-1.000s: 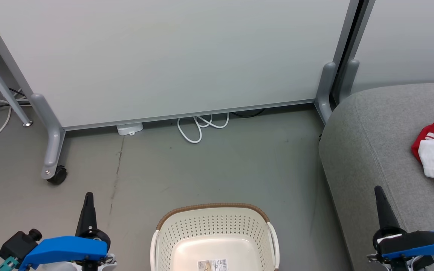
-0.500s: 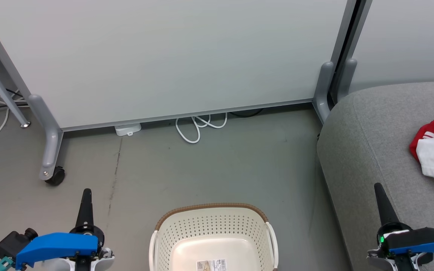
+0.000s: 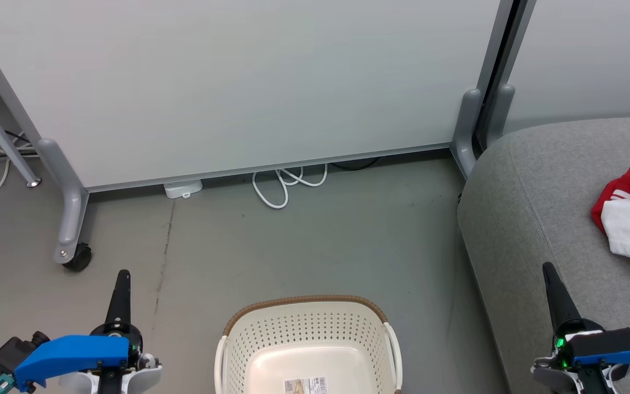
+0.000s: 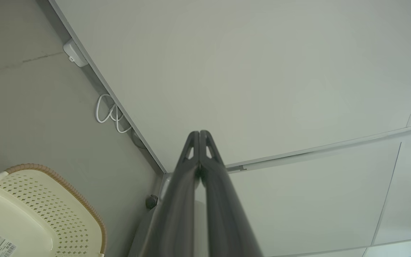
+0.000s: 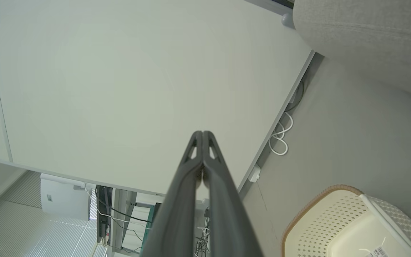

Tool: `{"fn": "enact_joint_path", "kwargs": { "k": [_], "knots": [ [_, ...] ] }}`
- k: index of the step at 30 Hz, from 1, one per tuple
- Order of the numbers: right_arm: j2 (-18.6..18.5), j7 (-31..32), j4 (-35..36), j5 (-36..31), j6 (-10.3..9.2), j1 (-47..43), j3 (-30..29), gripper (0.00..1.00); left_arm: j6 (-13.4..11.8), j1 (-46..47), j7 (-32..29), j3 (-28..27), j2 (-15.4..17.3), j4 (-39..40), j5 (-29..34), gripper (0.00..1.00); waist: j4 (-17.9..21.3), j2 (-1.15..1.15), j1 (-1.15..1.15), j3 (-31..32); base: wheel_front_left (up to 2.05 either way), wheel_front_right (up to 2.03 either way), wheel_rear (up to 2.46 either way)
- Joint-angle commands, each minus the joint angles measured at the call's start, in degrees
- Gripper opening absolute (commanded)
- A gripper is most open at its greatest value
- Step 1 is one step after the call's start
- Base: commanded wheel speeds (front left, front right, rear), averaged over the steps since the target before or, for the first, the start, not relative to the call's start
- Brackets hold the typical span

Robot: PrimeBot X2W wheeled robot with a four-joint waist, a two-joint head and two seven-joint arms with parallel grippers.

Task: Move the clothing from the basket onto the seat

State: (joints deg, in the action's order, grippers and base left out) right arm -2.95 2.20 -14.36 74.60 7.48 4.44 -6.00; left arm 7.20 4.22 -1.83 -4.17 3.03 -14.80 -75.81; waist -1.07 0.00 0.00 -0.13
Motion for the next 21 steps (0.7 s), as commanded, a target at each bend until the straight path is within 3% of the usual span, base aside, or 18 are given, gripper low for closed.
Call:
{"fn": "enact_joint_path", "kwargs": {
  "k": [1, 21],
  "knots": [
    [0.0, 0.3, 0.5, 1.3, 0.02, 1.2, -0.2, 0.00, 0.4, 1.2, -0.3, -0.3, 0.2, 0.5, -1.0, 0.00, 0.0, 0.00, 0.00, 0.0, 0.00, 0.00, 0.00],
    [0.1, 2.7, 0.4, 10.6, 0.02, 1.7, -0.4, 0.00, 0.4, 1.9, -2.7, -1.5, 0.2, 0.7, -9.9, 0.00, 0.6, 0.00, 0.00, 0.0, 0.00, 0.00, 0.00]
  ]
}}
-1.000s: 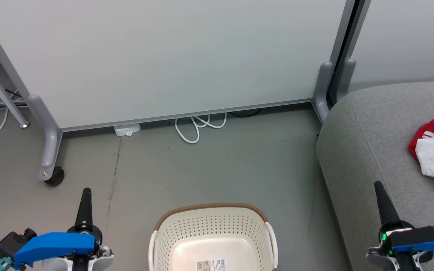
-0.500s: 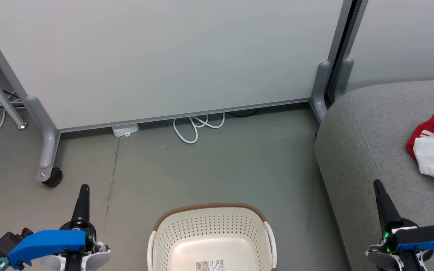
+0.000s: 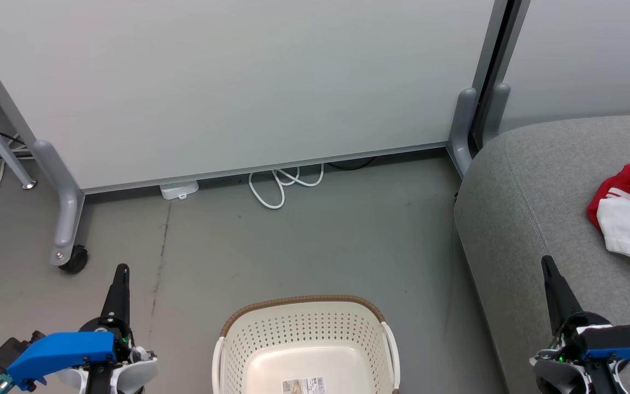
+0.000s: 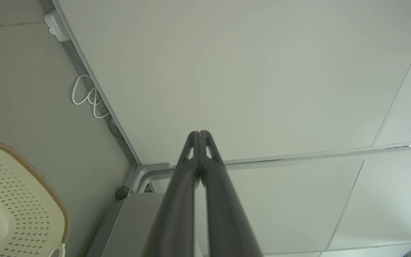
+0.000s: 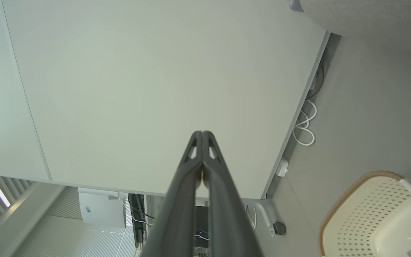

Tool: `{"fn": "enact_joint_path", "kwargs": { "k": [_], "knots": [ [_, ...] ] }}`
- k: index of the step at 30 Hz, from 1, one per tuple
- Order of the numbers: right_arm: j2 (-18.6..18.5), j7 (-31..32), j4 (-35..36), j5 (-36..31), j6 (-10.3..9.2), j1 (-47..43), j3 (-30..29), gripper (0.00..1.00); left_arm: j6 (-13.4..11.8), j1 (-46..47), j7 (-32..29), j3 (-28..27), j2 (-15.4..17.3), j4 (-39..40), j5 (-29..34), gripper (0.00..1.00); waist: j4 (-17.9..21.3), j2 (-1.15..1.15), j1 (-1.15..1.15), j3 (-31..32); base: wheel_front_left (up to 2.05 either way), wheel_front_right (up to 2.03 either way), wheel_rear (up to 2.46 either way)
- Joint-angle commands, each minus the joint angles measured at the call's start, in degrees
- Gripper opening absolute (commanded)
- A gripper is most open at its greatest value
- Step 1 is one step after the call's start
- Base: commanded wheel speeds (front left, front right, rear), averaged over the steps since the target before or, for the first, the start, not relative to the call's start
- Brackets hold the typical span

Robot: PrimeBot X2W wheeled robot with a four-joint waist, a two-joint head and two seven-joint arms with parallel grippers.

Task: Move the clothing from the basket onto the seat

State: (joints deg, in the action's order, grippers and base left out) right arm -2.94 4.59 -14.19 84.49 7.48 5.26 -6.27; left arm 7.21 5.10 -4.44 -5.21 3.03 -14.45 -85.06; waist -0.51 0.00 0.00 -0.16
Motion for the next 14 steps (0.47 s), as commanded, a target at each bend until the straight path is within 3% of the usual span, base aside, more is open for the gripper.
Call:
{"fn": "enact_joint_path", "kwargs": {
  "k": [1, 14],
  "knots": [
    [0.1, 0.4, 0.3, 1.1, 0.02, 0.9, -0.2, 0.00, 0.4, 1.0, -0.3, -0.5, 0.2, 0.4, -1.1, 0.00, 0.0, 0.00, 0.00, 0.0, 0.00, 0.00, 0.00],
    [0.1, 1.7, 0.2, 6.5, 0.02, 1.2, -0.3, 0.00, 0.5, 1.3, -1.7, -1.0, 0.1, 0.5, -6.1, 0.00, 0.4, 0.00, 0.00, 0.0, 0.00, 0.00, 0.00]
  ]
}}
